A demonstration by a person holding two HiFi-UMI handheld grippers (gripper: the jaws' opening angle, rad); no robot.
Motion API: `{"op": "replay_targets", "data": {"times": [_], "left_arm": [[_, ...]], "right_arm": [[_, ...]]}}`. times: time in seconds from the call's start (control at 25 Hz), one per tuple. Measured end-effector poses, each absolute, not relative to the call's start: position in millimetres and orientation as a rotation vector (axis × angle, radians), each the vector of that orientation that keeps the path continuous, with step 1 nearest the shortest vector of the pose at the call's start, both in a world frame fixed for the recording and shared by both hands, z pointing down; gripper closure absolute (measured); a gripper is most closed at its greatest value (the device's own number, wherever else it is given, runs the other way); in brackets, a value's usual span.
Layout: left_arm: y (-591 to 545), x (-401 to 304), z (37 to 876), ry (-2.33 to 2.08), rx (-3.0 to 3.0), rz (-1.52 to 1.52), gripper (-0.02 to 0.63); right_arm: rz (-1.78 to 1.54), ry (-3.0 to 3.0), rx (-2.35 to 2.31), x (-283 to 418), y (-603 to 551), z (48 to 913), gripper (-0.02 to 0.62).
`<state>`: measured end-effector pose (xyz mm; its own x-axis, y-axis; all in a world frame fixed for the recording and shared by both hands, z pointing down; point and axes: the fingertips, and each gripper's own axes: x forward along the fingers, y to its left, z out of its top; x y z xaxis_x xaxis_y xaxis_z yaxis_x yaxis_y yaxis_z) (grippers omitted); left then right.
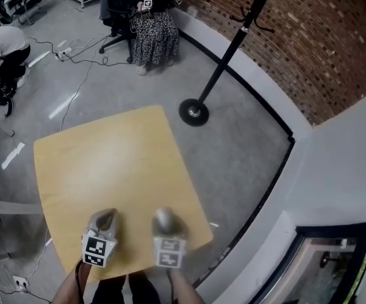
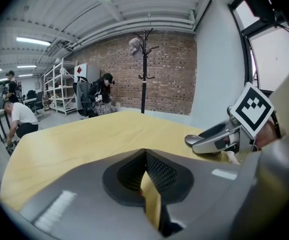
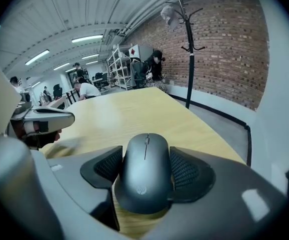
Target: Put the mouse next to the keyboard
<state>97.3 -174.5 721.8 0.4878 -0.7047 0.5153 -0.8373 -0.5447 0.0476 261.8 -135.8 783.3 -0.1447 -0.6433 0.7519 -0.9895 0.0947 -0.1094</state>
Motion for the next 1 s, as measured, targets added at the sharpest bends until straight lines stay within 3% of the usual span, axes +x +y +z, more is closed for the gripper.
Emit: {"op": "replay_targets", "data": {"times": [0.68,1.0], "left_arm": [[-160.8,90.6,692.4,-1.359,2.430,0.593,0.606],[-155.6,66.1,660.0,-1.429,2.416,0.548,0.607]], "right_arm": [[0.843,-1.932,1.667,262.7,-135.6,748.8,0.221],[0.818,-2.004,1.659,246.1,-136.3,708.6,0.328]]}}
